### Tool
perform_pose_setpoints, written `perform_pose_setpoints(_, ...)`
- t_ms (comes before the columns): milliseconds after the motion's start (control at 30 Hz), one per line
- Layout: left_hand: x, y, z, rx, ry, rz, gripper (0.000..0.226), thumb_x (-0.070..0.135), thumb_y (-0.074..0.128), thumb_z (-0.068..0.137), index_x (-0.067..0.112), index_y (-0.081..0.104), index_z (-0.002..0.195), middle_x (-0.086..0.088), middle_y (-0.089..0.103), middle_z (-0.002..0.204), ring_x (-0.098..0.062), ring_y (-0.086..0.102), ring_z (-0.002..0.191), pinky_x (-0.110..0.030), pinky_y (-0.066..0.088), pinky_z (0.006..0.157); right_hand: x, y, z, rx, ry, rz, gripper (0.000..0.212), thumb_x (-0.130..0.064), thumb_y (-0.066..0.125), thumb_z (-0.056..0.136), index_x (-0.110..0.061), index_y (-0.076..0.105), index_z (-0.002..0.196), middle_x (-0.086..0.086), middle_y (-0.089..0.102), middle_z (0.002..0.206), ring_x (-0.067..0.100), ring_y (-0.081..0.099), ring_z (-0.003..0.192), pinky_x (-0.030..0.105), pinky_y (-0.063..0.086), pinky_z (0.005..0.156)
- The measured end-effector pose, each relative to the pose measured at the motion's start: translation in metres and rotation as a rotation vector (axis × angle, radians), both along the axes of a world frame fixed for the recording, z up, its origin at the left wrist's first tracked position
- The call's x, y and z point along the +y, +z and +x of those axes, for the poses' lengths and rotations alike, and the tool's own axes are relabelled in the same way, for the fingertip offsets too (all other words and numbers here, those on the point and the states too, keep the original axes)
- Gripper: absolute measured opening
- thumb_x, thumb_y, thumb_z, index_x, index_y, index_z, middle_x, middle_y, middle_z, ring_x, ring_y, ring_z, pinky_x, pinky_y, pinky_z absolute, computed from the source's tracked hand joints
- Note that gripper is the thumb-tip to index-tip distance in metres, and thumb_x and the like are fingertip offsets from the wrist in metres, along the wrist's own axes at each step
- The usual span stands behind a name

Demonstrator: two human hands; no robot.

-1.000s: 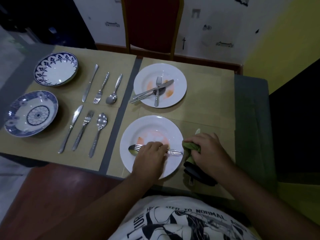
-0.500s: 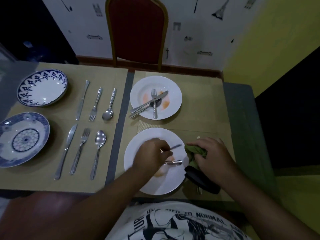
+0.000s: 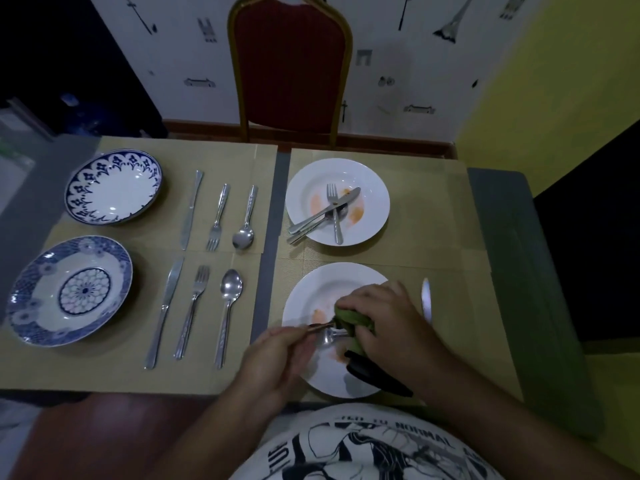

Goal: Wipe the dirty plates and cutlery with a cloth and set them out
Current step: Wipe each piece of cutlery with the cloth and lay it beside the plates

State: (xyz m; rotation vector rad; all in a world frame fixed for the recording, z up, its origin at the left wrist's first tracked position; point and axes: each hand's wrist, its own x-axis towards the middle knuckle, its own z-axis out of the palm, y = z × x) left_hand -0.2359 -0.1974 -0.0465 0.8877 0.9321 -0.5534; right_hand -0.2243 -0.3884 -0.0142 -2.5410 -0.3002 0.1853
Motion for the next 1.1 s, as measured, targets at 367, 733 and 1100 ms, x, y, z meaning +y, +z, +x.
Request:
perform_pose_setpoints(367, 0.019, 0.002, -0.004, 0.074, 0.174, -0.192, 0.029, -0.002, 0.059, 0.094, -0.012, 0.059, 0.121, -0.024, 0.071, 0.111, -0.025, 0.07, 0.102, -0.03, 0.062, 0.075, -0.011, -0.022, 0.014, -0.158, -0.145, -0.09, 0.048, 0.005, 0.068, 0.067, -0.025, 0.072, 0.104, -0.009, 0.066, 0.104, 0.022, 0.047, 0.097, 0.042, 0.045, 0.083)
perform_pose_setpoints(733, 0.017, 0.007, -0.01, -0.062, -0.212, 0.04, 0.016, -0.001, 0.066, 0.091, 0.009, 0.059, 0.102, -0.01, 0.075, 0.081, -0.02, 0.07, 0.084, -0.033, 0.054, 0.079, 0.001, -0.024, 0.015, -0.116, -0.084, -0.25, 0.04, -0.002, 0.066, 0.066, -0.029, 0.07, 0.095, -0.013, 0.066, 0.102, 0.023, 0.051, 0.097, 0.042, 0.035, 0.075)
perform_pose_setpoints(1100, 0.009, -0.011, -0.008, 0.066, -0.188, -0.161, 0.015, 0.022, 0.056, 0.099, 0.014, 0.068, 0.093, 0.004, 0.056, 0.067, -0.007, 0.049, 0.053, -0.02, 0.036, 0.045, -0.016, -0.013, 0.005, -0.093, -0.217, 0.05, 0.055, 0.008, 0.062, 0.072, -0.027, 0.07, 0.114, -0.016, 0.059, 0.109, 0.01, 0.037, 0.102, 0.015, 0.03, 0.087)
